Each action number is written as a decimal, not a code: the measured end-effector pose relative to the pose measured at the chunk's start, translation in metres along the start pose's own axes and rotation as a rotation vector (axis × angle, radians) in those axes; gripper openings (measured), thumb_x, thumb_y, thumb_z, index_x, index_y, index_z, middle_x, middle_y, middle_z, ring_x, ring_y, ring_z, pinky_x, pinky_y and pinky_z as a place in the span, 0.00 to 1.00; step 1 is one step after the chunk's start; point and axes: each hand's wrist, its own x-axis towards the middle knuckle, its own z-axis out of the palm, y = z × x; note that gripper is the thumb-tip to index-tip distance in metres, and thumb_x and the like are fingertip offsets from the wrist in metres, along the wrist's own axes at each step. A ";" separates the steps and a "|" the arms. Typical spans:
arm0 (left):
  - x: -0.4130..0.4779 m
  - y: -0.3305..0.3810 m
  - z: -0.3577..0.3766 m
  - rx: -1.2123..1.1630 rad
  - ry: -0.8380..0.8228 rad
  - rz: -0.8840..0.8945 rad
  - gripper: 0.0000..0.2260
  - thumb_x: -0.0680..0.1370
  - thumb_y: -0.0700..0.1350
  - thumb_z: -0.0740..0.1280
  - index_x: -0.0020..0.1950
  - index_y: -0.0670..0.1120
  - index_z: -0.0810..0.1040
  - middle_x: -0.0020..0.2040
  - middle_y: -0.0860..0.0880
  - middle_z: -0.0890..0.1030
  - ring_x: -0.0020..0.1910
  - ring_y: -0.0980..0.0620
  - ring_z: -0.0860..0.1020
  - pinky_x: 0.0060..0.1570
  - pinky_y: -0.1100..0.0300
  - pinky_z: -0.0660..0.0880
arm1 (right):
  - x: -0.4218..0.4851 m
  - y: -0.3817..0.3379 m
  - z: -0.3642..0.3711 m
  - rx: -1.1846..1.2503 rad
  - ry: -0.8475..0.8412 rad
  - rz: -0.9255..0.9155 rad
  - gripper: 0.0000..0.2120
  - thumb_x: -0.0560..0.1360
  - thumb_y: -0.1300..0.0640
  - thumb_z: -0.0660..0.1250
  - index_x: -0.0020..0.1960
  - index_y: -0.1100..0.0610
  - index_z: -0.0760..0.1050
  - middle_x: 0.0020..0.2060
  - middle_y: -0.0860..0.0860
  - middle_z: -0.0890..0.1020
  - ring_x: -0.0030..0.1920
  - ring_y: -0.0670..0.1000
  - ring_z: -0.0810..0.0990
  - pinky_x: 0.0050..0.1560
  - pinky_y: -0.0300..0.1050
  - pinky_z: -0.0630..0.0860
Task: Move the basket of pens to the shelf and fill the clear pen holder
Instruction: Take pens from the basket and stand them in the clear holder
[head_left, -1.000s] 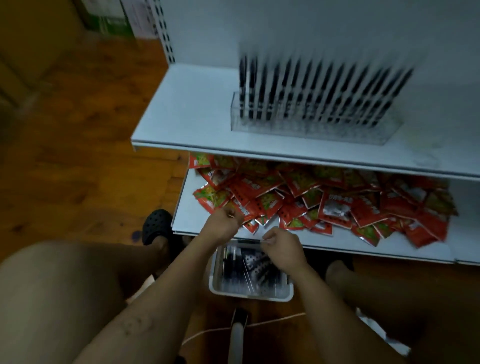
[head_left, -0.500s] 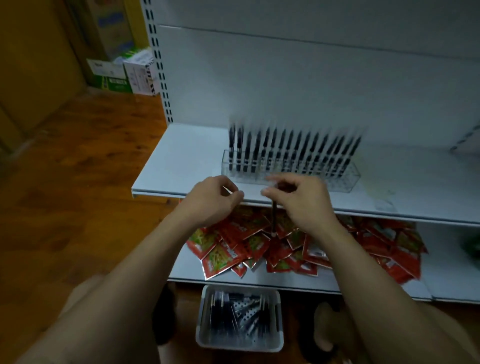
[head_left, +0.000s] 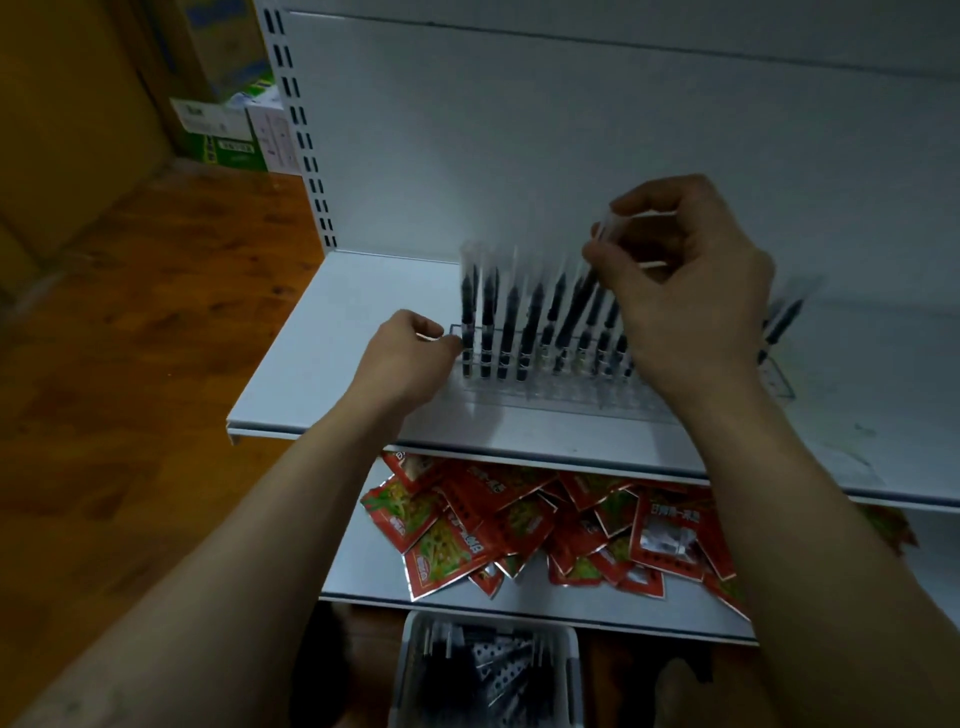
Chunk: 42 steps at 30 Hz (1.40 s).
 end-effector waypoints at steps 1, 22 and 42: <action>0.001 0.000 0.001 -0.002 -0.010 -0.006 0.10 0.78 0.49 0.66 0.57 0.47 0.75 0.48 0.49 0.78 0.44 0.49 0.78 0.48 0.51 0.79 | -0.001 0.004 0.002 0.011 0.003 0.003 0.10 0.73 0.59 0.72 0.51 0.50 0.74 0.42 0.43 0.82 0.44 0.39 0.82 0.46 0.34 0.79; -0.006 -0.007 -0.003 -0.025 0.001 0.031 0.07 0.78 0.52 0.67 0.50 0.50 0.76 0.47 0.51 0.79 0.47 0.49 0.79 0.51 0.50 0.78 | 0.010 0.020 -0.008 -0.013 0.104 0.037 0.12 0.74 0.59 0.71 0.42 0.44 0.71 0.41 0.47 0.81 0.44 0.47 0.83 0.44 0.52 0.82; -0.037 -0.015 -0.005 0.052 0.063 0.110 0.11 0.77 0.52 0.67 0.50 0.45 0.73 0.42 0.49 0.77 0.39 0.52 0.74 0.35 0.59 0.70 | -0.043 0.016 0.003 -0.217 -0.208 0.066 0.21 0.79 0.59 0.63 0.69 0.45 0.71 0.37 0.41 0.79 0.36 0.44 0.77 0.41 0.30 0.73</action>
